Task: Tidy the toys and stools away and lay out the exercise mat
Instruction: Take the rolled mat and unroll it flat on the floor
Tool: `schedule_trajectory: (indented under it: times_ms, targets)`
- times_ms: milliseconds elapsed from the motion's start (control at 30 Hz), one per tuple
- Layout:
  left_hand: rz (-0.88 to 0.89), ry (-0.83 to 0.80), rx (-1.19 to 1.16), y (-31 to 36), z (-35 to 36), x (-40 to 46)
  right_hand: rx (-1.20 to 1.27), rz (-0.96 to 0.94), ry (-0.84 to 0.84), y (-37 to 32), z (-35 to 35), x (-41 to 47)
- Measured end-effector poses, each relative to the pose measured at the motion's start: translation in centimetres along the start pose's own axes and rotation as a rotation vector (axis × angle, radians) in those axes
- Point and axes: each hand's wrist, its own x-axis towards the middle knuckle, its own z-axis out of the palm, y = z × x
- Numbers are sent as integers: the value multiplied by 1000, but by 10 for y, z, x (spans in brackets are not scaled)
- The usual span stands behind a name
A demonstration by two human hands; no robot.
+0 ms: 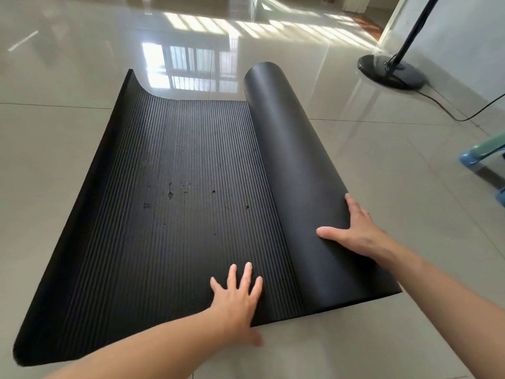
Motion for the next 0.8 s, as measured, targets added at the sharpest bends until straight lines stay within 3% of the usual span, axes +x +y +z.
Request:
schedule_trajectory:
  times_ms: [200, 300, 467, 800]
  targets:
    - [83, 67, 224, -15, 9, -3, -61, 52, 11, 1, 6, 6]
    - [60, 58, 206, -13, -6, -4, -66, 47, 54, -4, 5, 5]
    - [132, 179, 124, -32, -24, -14, -3, -5, 130, -4, 4, -1]
    - [24, 302, 193, -116, -1, -61, 288, -93, -30, -39, 37, -25]
